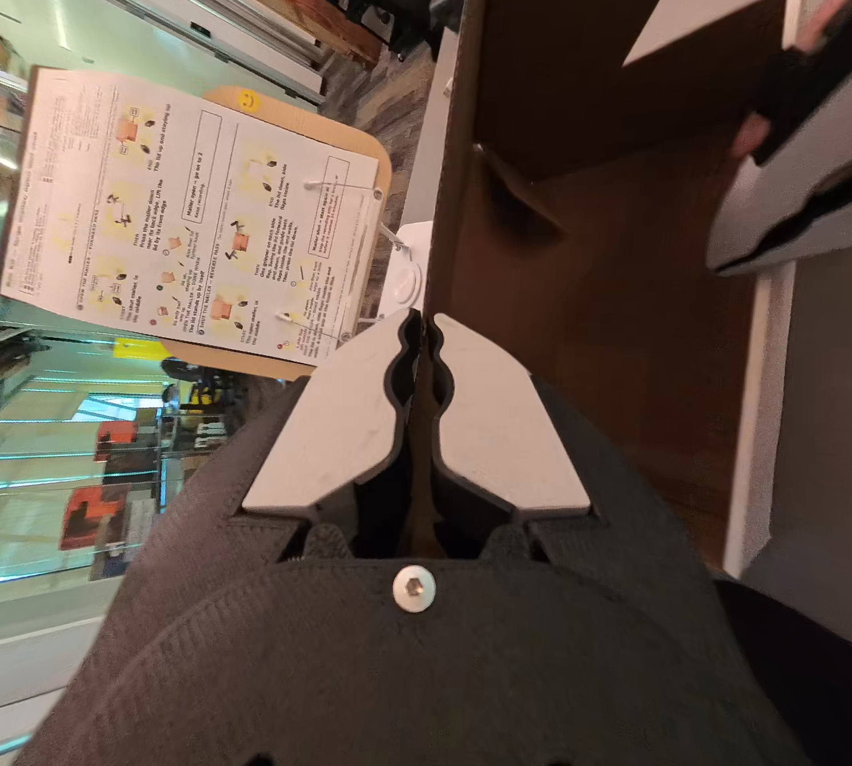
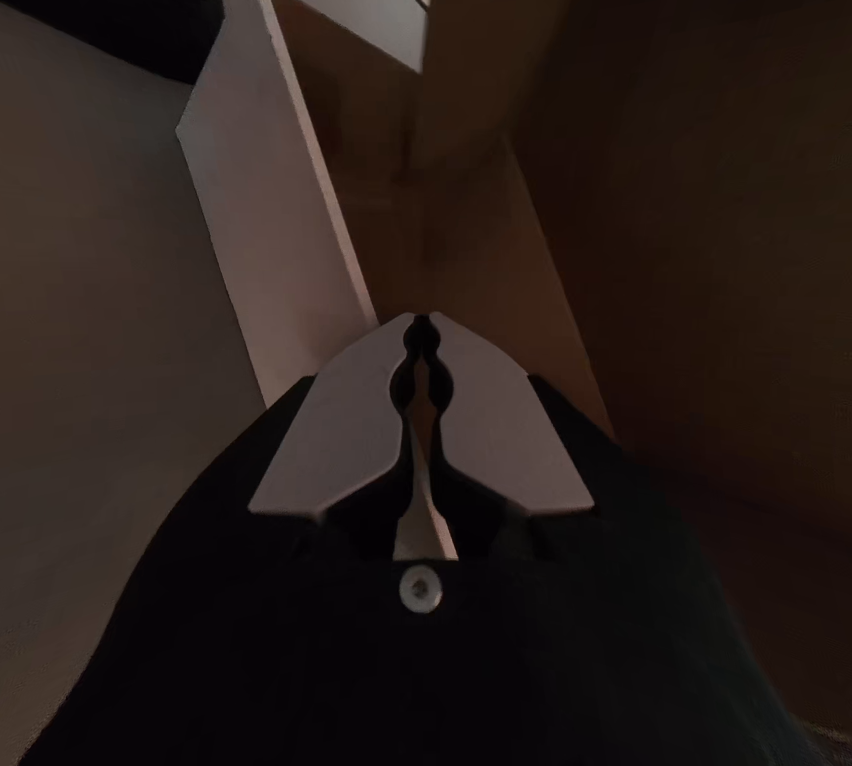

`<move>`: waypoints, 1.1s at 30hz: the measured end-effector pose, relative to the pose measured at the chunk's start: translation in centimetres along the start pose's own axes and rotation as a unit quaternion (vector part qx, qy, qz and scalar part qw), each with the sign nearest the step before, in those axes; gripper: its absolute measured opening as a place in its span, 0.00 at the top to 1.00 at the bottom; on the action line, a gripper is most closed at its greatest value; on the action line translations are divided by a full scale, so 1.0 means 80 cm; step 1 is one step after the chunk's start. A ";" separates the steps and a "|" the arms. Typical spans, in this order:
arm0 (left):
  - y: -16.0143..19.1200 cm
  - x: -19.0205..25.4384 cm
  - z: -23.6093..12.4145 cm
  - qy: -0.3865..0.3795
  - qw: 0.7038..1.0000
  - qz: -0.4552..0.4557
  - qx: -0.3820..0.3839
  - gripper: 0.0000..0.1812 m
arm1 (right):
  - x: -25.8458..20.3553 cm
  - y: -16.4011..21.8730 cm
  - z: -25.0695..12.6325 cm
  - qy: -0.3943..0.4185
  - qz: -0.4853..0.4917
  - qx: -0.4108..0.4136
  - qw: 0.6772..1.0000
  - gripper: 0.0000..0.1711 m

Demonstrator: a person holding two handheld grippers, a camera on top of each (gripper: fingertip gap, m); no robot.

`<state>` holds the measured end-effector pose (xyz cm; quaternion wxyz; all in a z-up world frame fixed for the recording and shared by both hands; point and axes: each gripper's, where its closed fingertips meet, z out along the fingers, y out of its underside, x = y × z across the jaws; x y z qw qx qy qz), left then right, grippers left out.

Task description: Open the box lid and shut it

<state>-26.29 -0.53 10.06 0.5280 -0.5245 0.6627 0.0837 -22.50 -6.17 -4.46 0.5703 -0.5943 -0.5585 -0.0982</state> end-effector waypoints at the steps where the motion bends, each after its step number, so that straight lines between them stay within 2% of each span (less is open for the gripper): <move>1: -0.004 -0.014 -0.001 0.009 1.000 -0.012 -0.001 0.98 | -0.003 -0.002 -0.002 -0.009 0.000 0.002 1.000 0.99; 7: -0.011 -0.091 0.018 0.094 0.992 -0.080 -0.014 0.98 | -0.018 -0.010 -0.012 -0.050 -0.007 0.016 0.999 1.00; 10: 0.003 -0.106 0.047 0.156 0.979 -0.126 -0.037 0.98 | -0.024 -0.015 -0.013 -0.061 -0.015 0.018 0.998 1.00; 12: 0.015 -0.112 0.066 0.183 0.971 -0.146 -0.053 0.98 | -0.047 -0.012 -0.009 -0.108 -0.026 0.005 0.994 1.00; 15: 0.012 -0.114 0.075 0.226 0.956 -0.183 -0.025 0.99 | -0.041 0.004 0.008 -0.046 -0.115 -0.044 0.991 0.99; 17: 0.013 -0.116 0.075 0.229 0.956 -0.182 -0.016 0.99 | -0.032 -0.007 0.004 -0.010 -0.136 -0.008 0.991 0.99; 20: 0.014 -0.114 0.075 0.227 0.960 -0.164 -0.015 0.99 | -0.007 -0.034 -0.020 0.006 -0.053 0.074 0.996 0.99; 22: 0.013 -0.112 0.072 0.234 0.960 -0.151 -0.014 0.99 | 0.041 -0.045 -0.055 0.070 0.009 0.136 0.988 0.93; 24: 0.014 -0.110 0.068 0.240 0.962 -0.133 -0.015 0.99 | 0.109 -0.033 -0.107 0.157 0.085 0.194 0.965 0.90; 26: 0.015 -0.110 0.065 0.247 0.962 -0.116 -0.016 0.99 | 0.174 0.004 -0.155 0.217 0.180 0.244 0.928 0.85; 28: 0.017 -0.112 0.062 0.258 0.961 -0.100 -0.016 0.99 | 0.212 0.043 -0.174 0.176 0.263 0.259 0.912 0.76; 29: 0.017 -0.113 0.062 0.265 0.959 -0.097 -0.014 0.99 | 0.222 0.060 -0.175 0.134 0.289 0.259 0.912 0.76; 33: 0.007 -0.117 0.066 0.307 0.946 -0.100 0.021 0.99 | 0.254 0.133 -0.150 0.009 0.356 0.232 0.905 0.65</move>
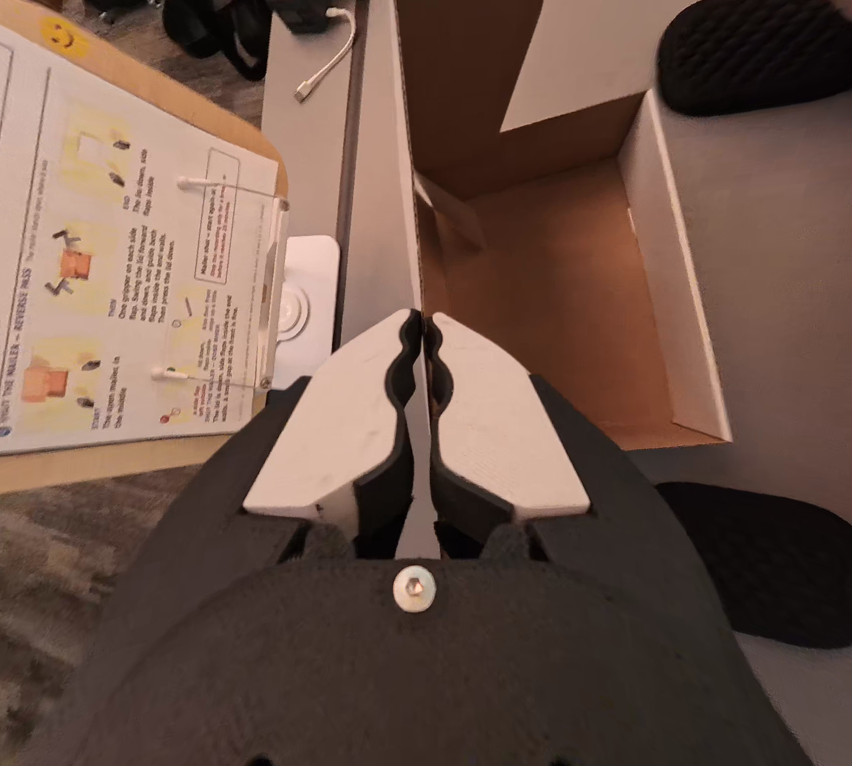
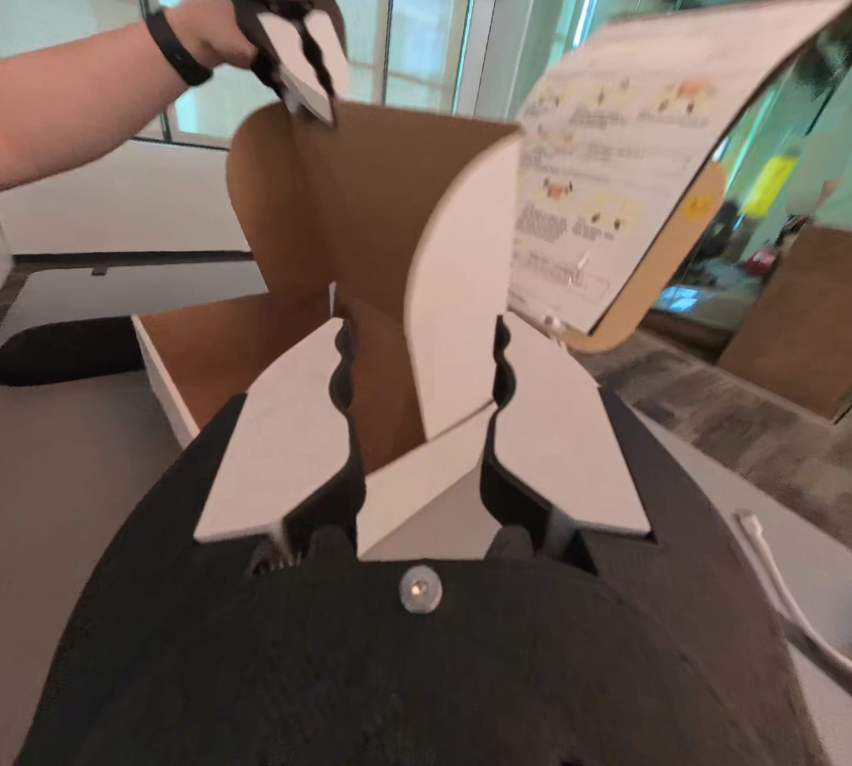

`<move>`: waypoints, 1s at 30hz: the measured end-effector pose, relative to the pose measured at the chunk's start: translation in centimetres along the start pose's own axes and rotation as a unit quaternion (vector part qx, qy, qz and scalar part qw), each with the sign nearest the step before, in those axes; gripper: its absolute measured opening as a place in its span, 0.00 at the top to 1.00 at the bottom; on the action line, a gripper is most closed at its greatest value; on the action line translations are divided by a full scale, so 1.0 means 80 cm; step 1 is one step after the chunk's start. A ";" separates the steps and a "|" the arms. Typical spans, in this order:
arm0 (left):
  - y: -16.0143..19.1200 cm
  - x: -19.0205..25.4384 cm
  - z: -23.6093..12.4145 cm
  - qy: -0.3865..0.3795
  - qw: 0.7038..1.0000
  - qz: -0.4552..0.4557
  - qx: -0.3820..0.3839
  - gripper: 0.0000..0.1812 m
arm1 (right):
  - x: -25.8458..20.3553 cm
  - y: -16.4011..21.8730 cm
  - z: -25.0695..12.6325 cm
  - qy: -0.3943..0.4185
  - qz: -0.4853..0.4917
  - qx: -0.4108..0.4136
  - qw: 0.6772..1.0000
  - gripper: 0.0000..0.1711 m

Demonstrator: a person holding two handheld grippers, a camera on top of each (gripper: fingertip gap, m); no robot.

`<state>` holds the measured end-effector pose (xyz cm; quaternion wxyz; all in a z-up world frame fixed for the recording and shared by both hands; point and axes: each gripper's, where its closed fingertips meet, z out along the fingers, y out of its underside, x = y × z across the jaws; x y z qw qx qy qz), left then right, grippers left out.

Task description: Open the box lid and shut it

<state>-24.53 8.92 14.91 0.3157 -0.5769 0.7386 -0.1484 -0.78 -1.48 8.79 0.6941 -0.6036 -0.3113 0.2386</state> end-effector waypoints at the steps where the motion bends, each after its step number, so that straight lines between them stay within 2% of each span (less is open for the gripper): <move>1: -0.002 -0.001 0.003 0.011 1.000 0.002 0.009 0.99 | 0.020 0.015 0.003 -0.004 0.019 -0.013 1.000 0.65; 3: -0.006 -0.007 0.010 0.028 0.999 -0.003 0.022 0.99 | 0.046 0.040 0.009 -0.026 0.051 -0.024 0.998 0.64; 6: -0.015 -0.012 0.020 0.055 0.997 -0.013 0.046 0.99 | 0.050 0.045 0.023 -0.091 0.087 0.046 0.991 0.64; 9: -0.020 -0.017 0.028 0.067 0.996 -0.022 0.054 0.99 | 0.037 0.050 0.044 -0.141 0.090 0.072 0.983 0.49; 11: -0.021 -0.020 0.031 0.076 0.995 -0.035 0.054 0.99 | 0.024 0.047 0.055 -0.179 0.092 0.079 0.976 0.36; 14: -0.022 -0.021 0.032 0.085 0.994 -0.042 0.058 0.98 | 0.005 0.036 0.067 -0.215 0.079 0.068 0.971 0.27; 16: -0.022 -0.024 0.032 0.084 0.993 -0.046 0.061 0.98 | -0.005 0.040 0.077 -0.208 0.047 0.038 0.976 0.21; 19: -0.024 -0.023 0.032 0.088 0.992 -0.048 0.070 0.98 | -0.010 0.051 0.090 -0.185 -0.003 0.011 0.983 0.22; 20: -0.024 -0.023 0.033 0.087 0.993 -0.046 0.072 0.98 | -0.009 0.054 0.093 -0.182 -0.014 0.004 0.983 0.27; 23: -0.022 -0.023 0.031 0.071 0.992 -0.049 0.089 0.98 | -0.010 0.051 0.090 -0.192 -0.009 0.011 0.981 0.28; 24: -0.019 -0.026 0.029 0.058 0.992 -0.058 0.095 0.95 | -0.009 0.051 0.090 -0.188 -0.008 0.007 0.982 0.28; 27: -0.013 -0.039 -0.001 0.008 0.981 -0.097 0.170 0.62 | -0.011 0.052 0.090 -0.185 -0.013 -0.001 0.983 0.28; 30: 0.007 -0.045 -0.051 -0.004 0.934 -0.150 0.323 0.49 | -0.009 0.049 0.092 -0.183 -0.002 0.002 0.983 0.28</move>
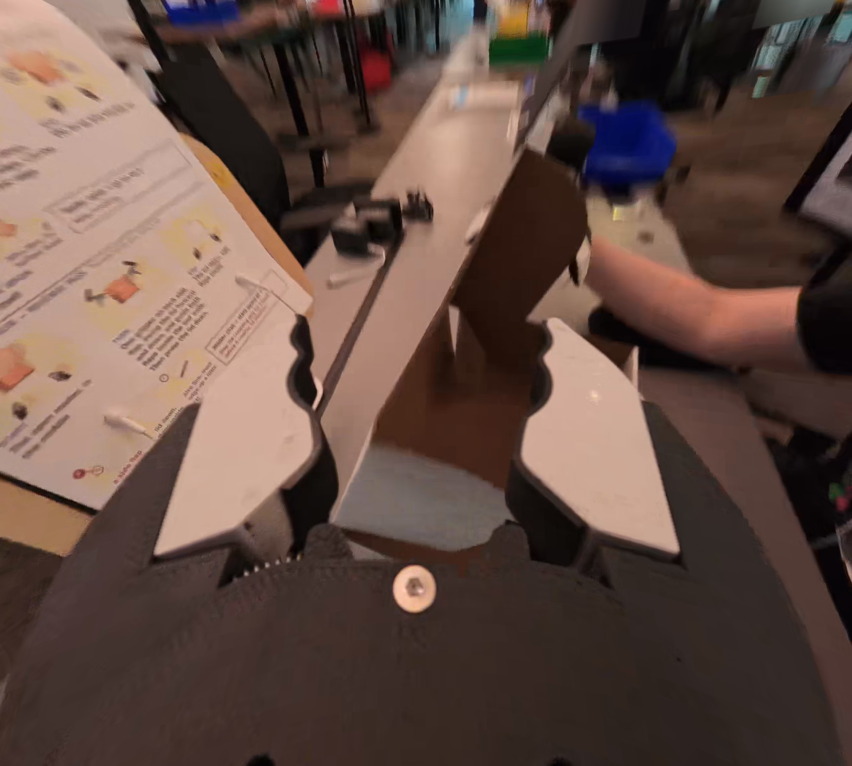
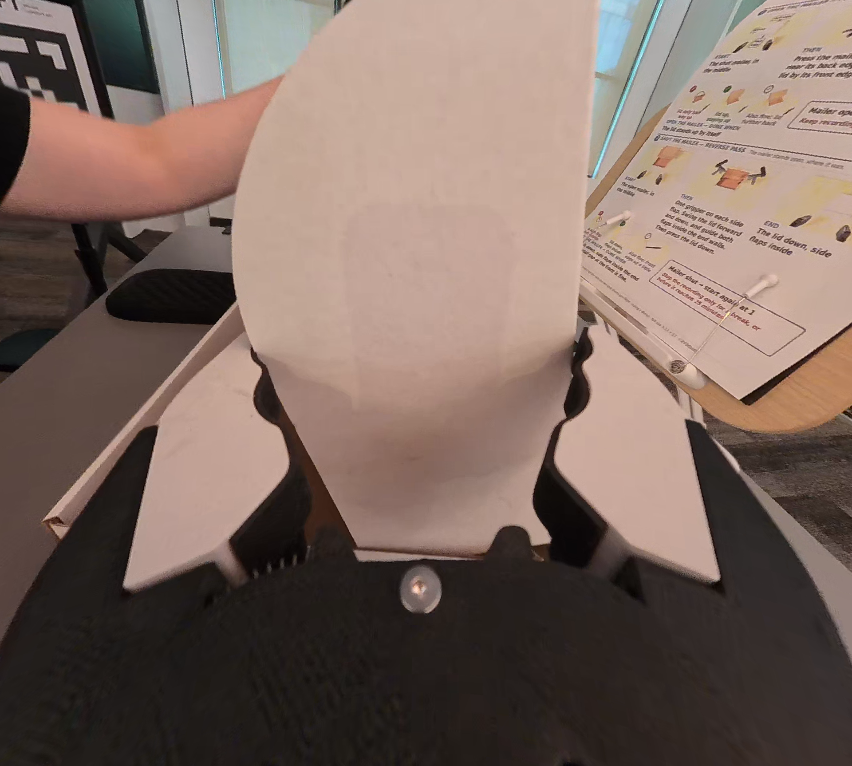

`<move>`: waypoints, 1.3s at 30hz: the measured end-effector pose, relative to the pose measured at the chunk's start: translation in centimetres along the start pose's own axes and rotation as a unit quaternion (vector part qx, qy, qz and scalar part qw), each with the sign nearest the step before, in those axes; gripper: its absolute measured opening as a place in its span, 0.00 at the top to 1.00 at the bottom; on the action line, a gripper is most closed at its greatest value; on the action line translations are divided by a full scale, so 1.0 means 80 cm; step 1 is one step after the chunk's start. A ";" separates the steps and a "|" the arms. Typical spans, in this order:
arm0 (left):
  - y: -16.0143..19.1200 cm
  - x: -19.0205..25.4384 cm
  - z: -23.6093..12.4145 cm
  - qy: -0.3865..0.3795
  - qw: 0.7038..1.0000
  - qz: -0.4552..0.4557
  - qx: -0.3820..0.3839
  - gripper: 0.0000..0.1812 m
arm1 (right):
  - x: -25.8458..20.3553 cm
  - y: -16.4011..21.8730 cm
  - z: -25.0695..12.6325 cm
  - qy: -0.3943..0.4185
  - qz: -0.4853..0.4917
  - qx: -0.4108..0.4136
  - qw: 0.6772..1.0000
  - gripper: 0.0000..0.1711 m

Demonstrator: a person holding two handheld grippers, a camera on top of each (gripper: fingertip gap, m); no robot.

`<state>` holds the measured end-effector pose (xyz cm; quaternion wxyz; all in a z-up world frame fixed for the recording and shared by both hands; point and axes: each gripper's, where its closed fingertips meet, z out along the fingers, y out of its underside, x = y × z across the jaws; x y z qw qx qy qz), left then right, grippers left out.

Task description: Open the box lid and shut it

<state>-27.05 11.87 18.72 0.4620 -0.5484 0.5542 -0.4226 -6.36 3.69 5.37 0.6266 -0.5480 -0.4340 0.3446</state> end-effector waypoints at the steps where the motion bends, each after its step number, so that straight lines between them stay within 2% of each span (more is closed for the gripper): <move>1: 0.004 -0.004 -0.020 -0.005 0.999 -0.013 0.045 0.47 | 0.001 0.000 0.000 0.000 0.003 0.003 1.000 0.28; 3: 0.029 -0.009 -0.049 -0.008 0.995 -0.027 0.096 0.42 | 0.001 -0.001 -0.001 0.000 0.009 0.008 1.000 0.27; 5: 0.075 -0.012 -0.055 -0.009 0.995 -0.034 0.090 0.33 | 0.003 -0.002 -0.001 0.003 0.012 0.009 1.000 0.27; 9: 0.160 -0.005 -0.021 0.041 0.997 -0.062 0.036 0.24 | 0.006 -0.003 0.000 0.009 0.019 0.009 1.000 0.28; 14: 0.218 0.006 0.016 0.075 0.995 -0.039 0.052 0.21 | 0.011 -0.007 -0.002 0.014 0.039 0.024 0.999 0.28; 16: 0.242 -0.002 0.029 0.072 0.996 -0.051 0.003 0.22 | 0.013 -0.009 -0.002 0.017 0.047 0.031 0.998 0.28; 24: 0.273 -0.010 0.069 0.074 0.995 -0.044 -0.056 0.23 | 0.029 -0.018 -0.002 0.033 0.100 0.054 0.993 0.28; 27: 0.273 -0.013 0.073 0.089 0.992 -0.070 -0.050 0.28 | 0.039 -0.021 -0.006 0.047 0.122 0.064 0.989 0.28; 29: 0.270 -0.015 0.069 0.096 0.992 -0.074 -0.038 0.37 | 0.045 -0.022 -0.009 0.055 0.142 0.070 0.986 0.28; 32: 0.251 0.009 0.058 0.180 0.979 -0.090 0.007 0.70 | 0.060 -0.023 -0.009 0.076 0.178 0.075 0.978 0.28; 33: 0.249 0.013 0.058 0.193 0.976 -0.097 0.010 0.75 | 0.063 -0.022 -0.009 0.084 0.182 0.072 0.977 0.28; 35: 0.257 0.008 0.065 0.169 0.981 -0.096 -0.021 0.66 | 0.067 -0.018 -0.008 0.094 0.181 0.060 0.977 0.28; 36: 0.263 0.001 0.067 0.146 0.984 -0.094 -0.037 0.53 | 0.068 -0.017 -0.009 0.095 0.186 0.060 0.976 0.28; 37: 0.265 -0.003 0.067 0.134 0.986 -0.094 -0.045 0.46 | 0.068 -0.018 -0.009 0.089 0.197 0.065 0.974 0.28; 39: 0.256 -0.002 0.059 0.140 0.985 -0.098 -0.025 0.46 | 0.068 -0.025 -0.013 0.073 0.220 0.087 0.969 0.28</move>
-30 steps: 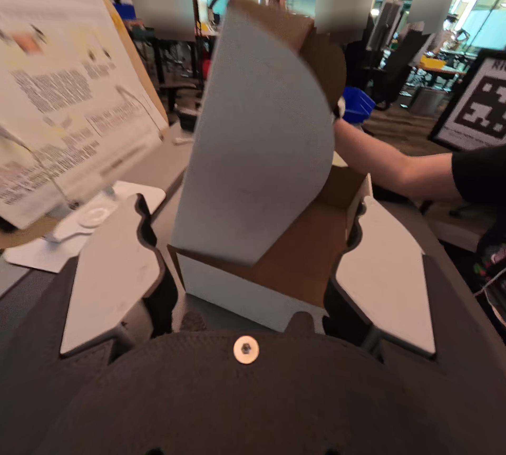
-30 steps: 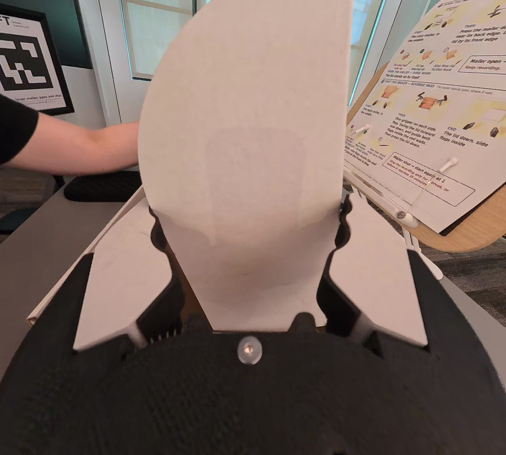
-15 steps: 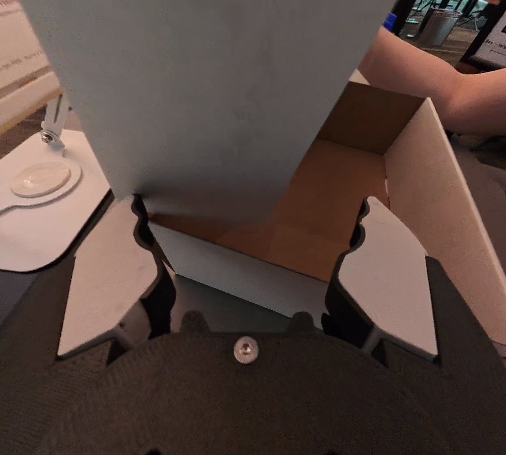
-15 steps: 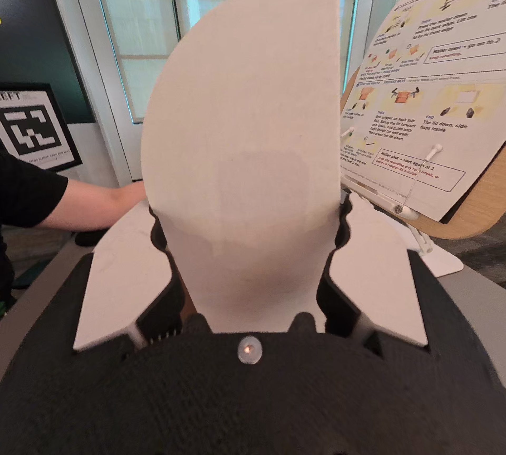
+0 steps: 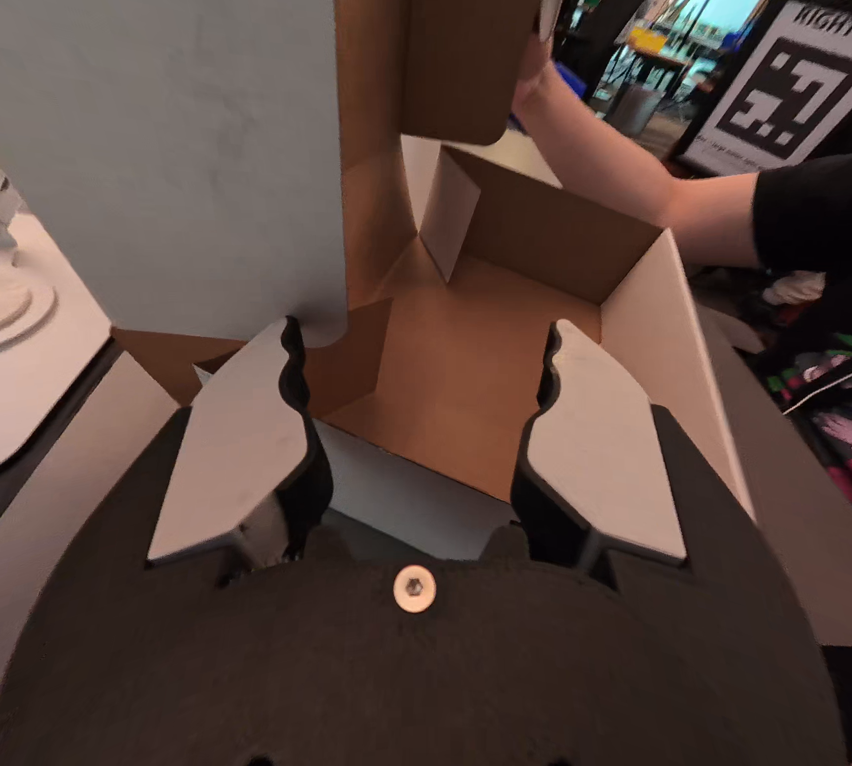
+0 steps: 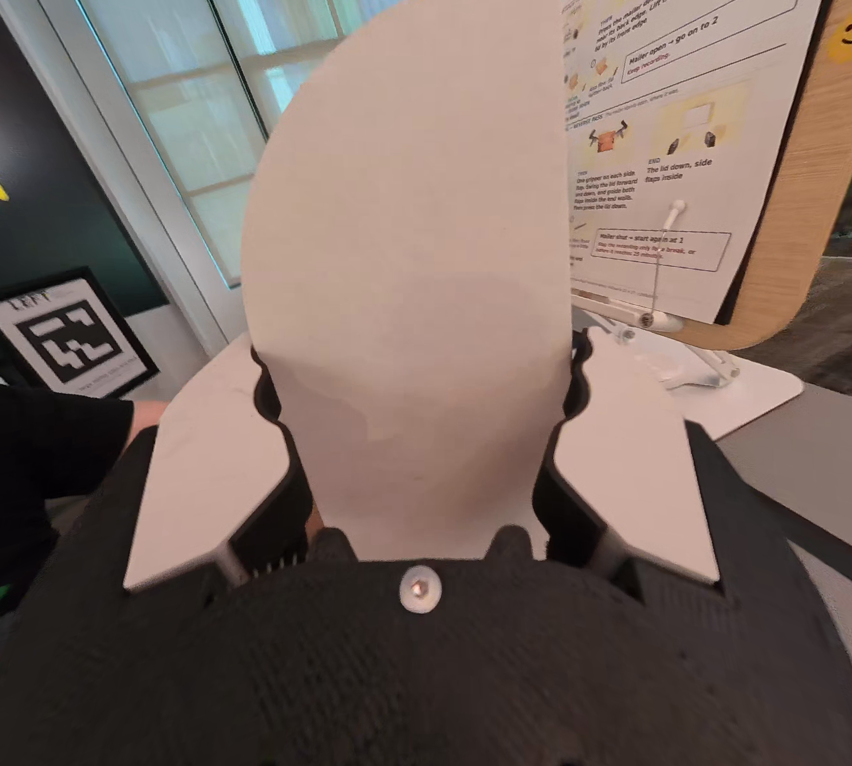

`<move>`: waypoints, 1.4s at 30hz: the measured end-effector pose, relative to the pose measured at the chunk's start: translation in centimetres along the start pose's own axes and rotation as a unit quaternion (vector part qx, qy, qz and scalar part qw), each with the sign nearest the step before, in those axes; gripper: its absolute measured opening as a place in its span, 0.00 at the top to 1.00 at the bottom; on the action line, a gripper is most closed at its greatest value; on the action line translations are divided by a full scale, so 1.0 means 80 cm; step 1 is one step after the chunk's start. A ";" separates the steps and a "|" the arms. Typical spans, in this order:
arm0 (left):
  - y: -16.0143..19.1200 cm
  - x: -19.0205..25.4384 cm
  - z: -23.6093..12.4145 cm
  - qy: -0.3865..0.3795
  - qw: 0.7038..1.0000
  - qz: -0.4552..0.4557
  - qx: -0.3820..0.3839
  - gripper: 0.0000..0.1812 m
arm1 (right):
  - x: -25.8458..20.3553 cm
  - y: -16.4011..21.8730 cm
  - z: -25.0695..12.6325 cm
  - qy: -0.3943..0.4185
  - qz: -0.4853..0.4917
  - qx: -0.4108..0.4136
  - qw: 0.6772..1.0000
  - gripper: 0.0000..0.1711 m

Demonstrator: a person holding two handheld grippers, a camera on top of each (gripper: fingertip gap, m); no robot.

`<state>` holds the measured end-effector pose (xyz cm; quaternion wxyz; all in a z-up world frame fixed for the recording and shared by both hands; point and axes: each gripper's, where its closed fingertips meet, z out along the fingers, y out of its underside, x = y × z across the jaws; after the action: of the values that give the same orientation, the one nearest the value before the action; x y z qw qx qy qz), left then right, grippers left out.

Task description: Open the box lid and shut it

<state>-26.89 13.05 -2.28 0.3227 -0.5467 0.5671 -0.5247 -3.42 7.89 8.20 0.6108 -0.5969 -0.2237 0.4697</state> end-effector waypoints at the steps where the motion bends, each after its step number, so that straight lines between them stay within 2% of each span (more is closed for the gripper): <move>1: -0.007 0.001 -0.005 0.001 1.000 -0.001 0.017 0.46 | 0.000 -0.002 -0.001 -0.005 0.010 0.005 1.000 0.28; 9: -0.032 -0.017 -0.049 -0.043 0.993 -0.011 0.111 0.37 | -0.003 -0.007 -0.011 -0.041 0.046 0.025 0.998 0.28; 15: -0.015 -0.033 -0.053 -0.057 0.993 -0.036 0.101 0.32 | -0.012 -0.010 -0.017 -0.084 0.069 0.041 0.993 0.28; 19: -0.016 -0.042 -0.061 -0.059 0.989 -0.048 0.129 0.31 | -0.014 -0.006 -0.018 -0.103 0.093 0.040 0.990 0.28; 29: 0.000 -0.065 -0.042 -0.031 0.983 -0.101 0.150 0.28 | -0.052 -0.002 -0.033 -0.227 0.112 0.052 0.966 0.28; 33: -0.002 -0.062 -0.029 -0.024 0.985 -0.099 0.142 0.28 | -0.050 -0.012 -0.051 -0.256 0.131 0.081 0.954 0.34; 37: 0.001 -0.062 -0.015 -0.026 0.987 -0.098 0.126 0.29 | -0.017 -0.013 -0.050 -0.195 0.145 0.098 0.965 0.40; 39: 0.011 -0.061 -0.007 -0.025 0.989 -0.102 0.101 0.29 | -0.004 -0.007 -0.046 -0.154 0.131 0.090 0.975 0.40; 42: 0.017 -0.059 -0.004 -0.019 0.990 -0.109 0.089 0.29 | -0.005 -0.001 -0.046 -0.138 0.115 0.063 0.982 0.40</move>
<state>-26.63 17.42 -4.51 0.3214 -0.5841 0.4490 -0.5949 -0.50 5.62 7.73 0.5521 -0.5085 -0.2059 0.6278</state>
